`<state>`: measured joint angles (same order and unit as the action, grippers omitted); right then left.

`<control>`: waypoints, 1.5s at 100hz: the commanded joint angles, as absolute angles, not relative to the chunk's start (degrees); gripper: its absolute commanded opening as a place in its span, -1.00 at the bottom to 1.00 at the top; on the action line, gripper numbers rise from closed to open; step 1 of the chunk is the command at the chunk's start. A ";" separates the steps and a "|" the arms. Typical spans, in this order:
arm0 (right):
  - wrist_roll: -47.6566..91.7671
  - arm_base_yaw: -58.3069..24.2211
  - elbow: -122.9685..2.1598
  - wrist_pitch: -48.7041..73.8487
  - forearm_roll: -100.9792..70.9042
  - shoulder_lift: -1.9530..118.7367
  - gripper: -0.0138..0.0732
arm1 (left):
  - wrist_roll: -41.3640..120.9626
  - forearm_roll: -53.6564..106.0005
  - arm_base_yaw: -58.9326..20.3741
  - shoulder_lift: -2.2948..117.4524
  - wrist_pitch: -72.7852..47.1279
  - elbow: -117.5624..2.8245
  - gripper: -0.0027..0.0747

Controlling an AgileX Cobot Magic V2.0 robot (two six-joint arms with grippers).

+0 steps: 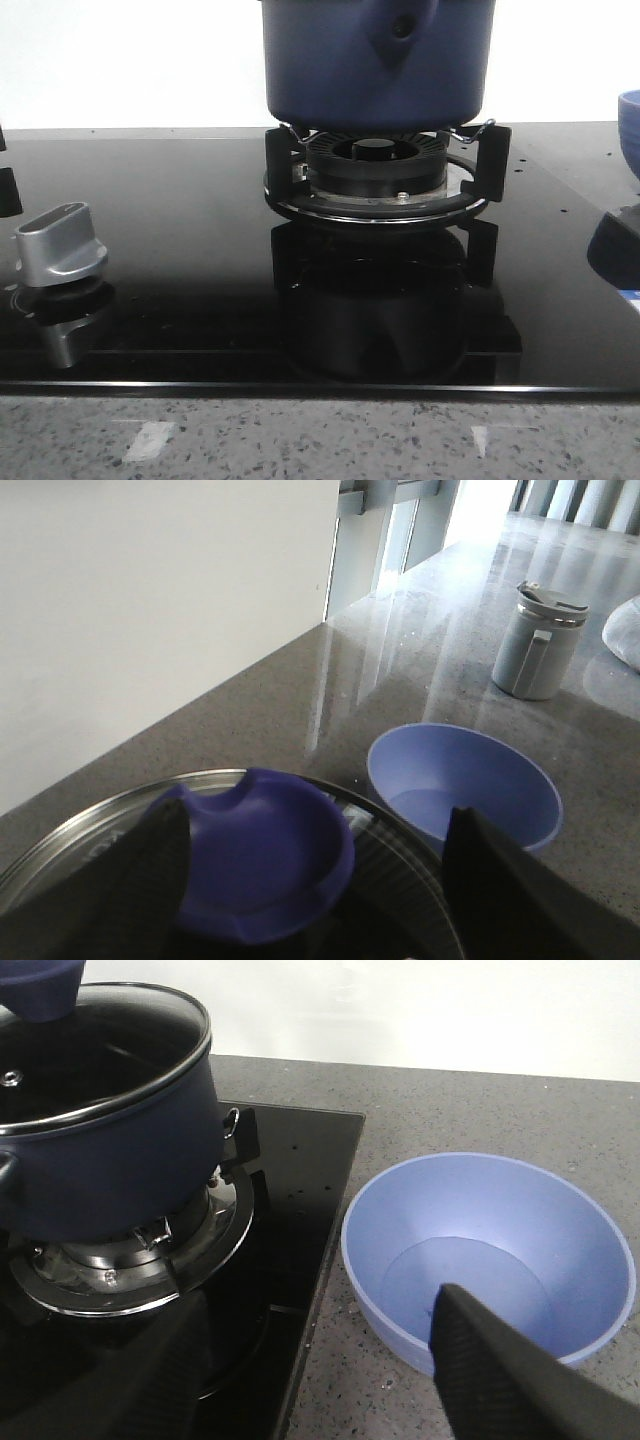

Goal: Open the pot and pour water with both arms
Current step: 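Move the right gripper to the light blue bowl rim and grasp it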

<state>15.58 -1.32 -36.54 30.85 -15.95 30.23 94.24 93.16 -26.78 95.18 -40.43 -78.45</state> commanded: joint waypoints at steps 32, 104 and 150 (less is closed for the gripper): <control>15.44 -1.20 -38.69 28.27 -15.86 30.86 0.32 | 94.42 96.21 -27.51 98.28 -40.76 -84.72 0.29; 15.44 -1.20 -38.69 29.32 -15.86 30.86 0.32 | 95.39 100.18 -26.60 98.44 -41.21 -84.72 0.30; 15.44 -1.20 -38.69 29.32 -15.86 30.86 0.32 | 95.84 96.58 -26.60 98.44 -42.58 -84.72 0.46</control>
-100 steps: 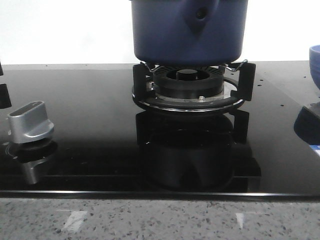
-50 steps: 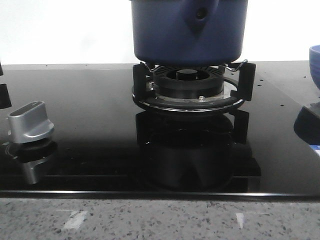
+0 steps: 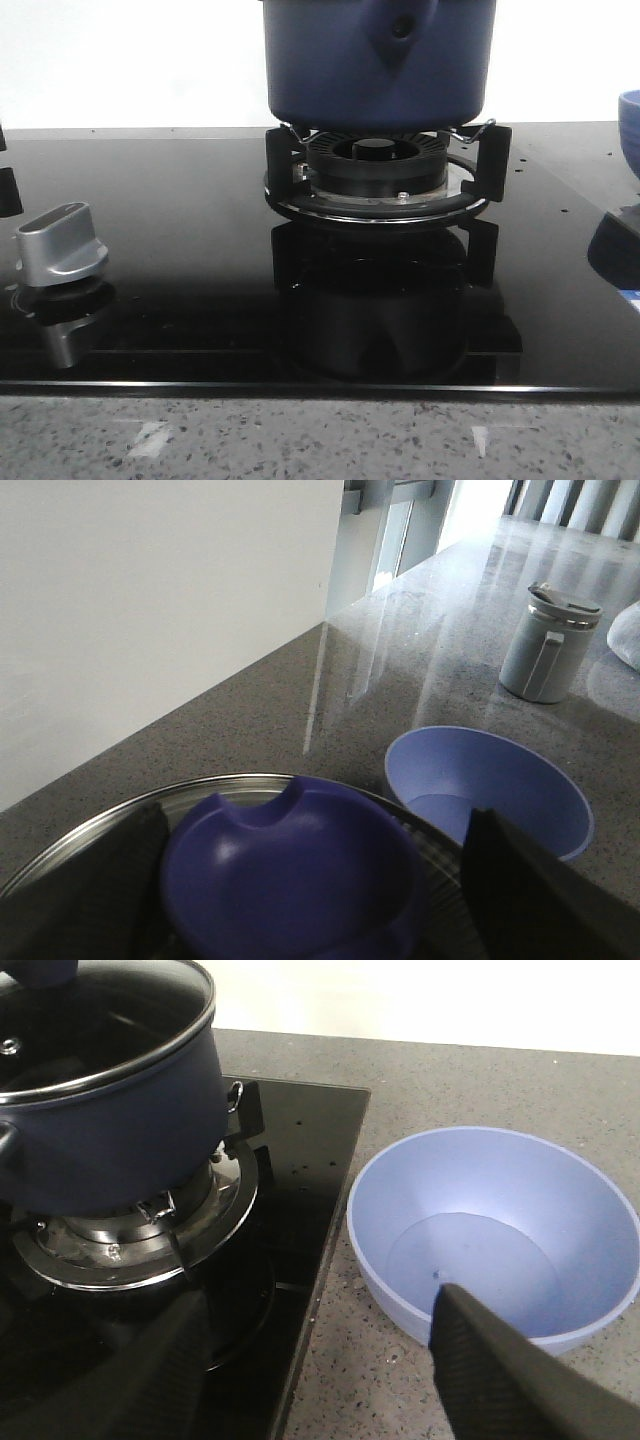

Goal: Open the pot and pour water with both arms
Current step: 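Move the right gripper to the light blue bowl rim and grasp it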

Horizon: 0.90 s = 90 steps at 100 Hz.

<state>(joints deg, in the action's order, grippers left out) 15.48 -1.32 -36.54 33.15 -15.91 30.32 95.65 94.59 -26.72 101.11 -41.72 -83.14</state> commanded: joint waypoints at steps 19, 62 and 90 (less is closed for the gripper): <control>15.44 -1.20 -38.69 29.32 -15.86 30.86 0.32 | 95.95 92.73 -26.60 98.44 -42.01 -84.72 0.46; 15.44 -1.20 -38.69 29.32 -15.86 30.86 0.32 | 95.95 91.30 -26.60 98.44 -40.77 -84.72 0.24; 15.44 -1.20 -38.69 29.32 -15.86 30.86 0.32 | 95.95 91.30 -26.60 98.44 -40.77 -84.72 -0.08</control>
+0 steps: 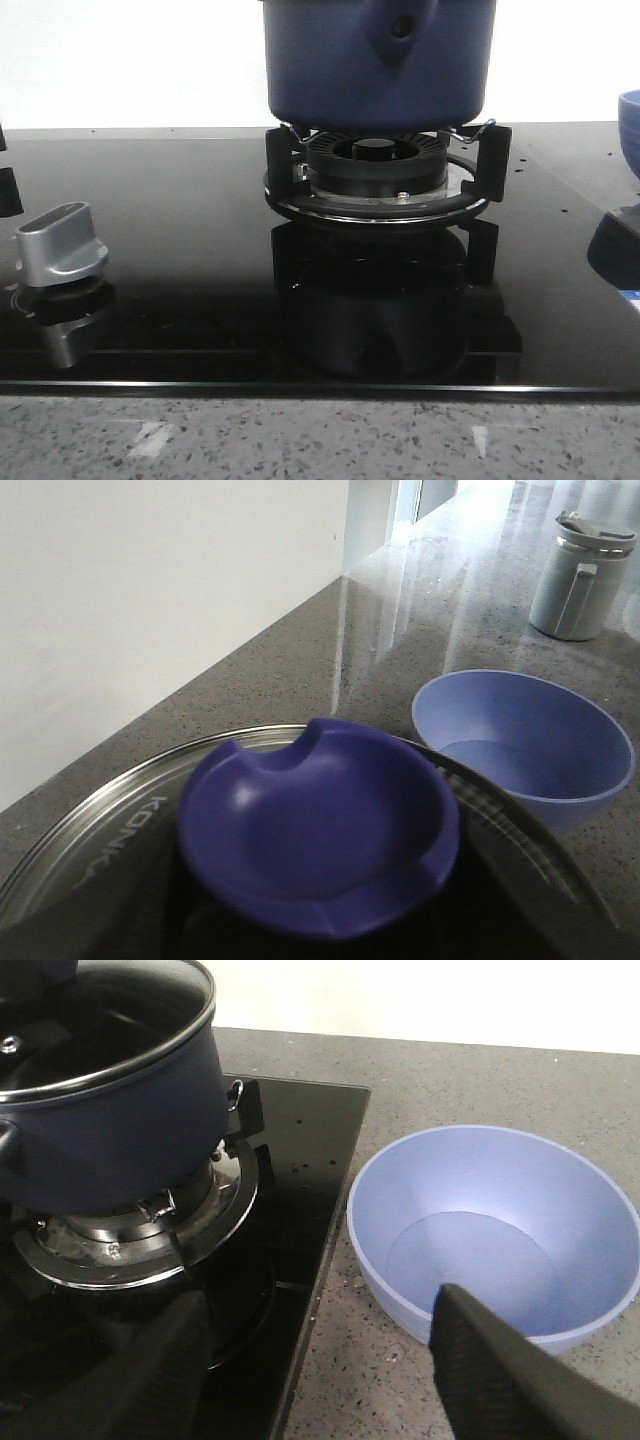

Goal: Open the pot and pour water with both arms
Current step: 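Move the right gripper to the light blue bowl rim and grasp it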

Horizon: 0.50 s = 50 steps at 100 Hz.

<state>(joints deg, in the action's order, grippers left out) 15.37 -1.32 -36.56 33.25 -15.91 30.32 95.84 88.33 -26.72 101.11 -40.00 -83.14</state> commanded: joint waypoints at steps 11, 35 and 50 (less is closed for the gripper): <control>15.44 -1.20 -38.69 29.32 -15.86 30.86 0.32 | 95.95 91.30 -26.60 98.44 -40.77 -84.72 -0.14; 15.44 -1.20 -38.69 29.32 -15.86 30.86 0.32 | 95.95 91.30 -26.60 98.20 -41.18 -84.72 -0.17; 15.44 -1.20 -38.69 29.32 -15.66 30.86 0.32 | 95.95 91.93 -26.60 96.97 -41.18 -84.80 -0.17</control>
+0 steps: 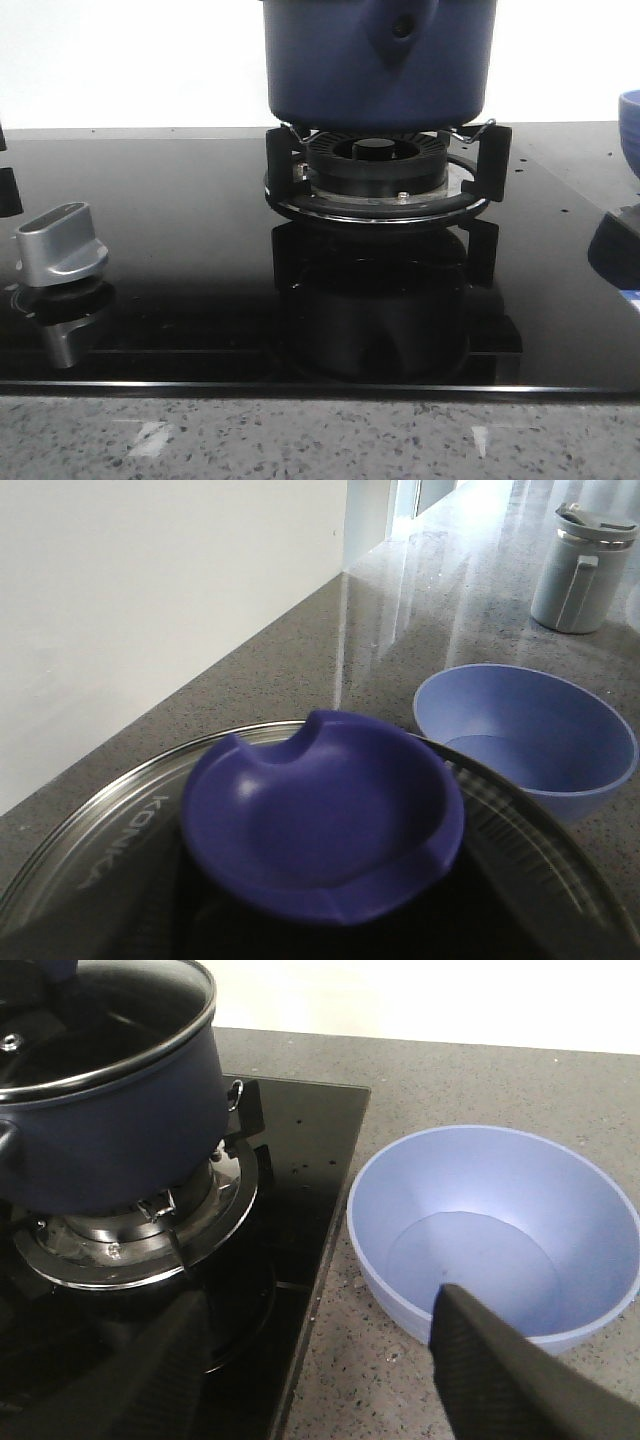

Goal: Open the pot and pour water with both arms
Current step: 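Move the right gripper to the light blue bowl rim and grasp it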

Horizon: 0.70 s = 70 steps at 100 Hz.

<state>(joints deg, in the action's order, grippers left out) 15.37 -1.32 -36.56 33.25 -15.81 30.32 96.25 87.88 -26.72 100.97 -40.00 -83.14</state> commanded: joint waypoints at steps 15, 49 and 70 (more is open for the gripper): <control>15.10 -1.20 -38.69 29.32 -15.66 31.00 0.31 | 95.95 91.93 -26.48 95.71 -41.18 -86.50 -0.17; 9.62 4.77 -43.16 34.88 -12.99 41.30 0.31 | 95.95 91.45 -22.18 90.54 -41.27 -88.98 -0.17; 9.01 11.91 -52.37 40.90 -12.85 52.54 0.31 | 94.03 91.06 -15.50 87.40 -45.04 -88.98 -0.17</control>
<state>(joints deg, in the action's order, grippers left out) 9.26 10.09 -47.53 42.31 -13.01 48.53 95.76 87.02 -17.77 91.40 -42.71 -86.58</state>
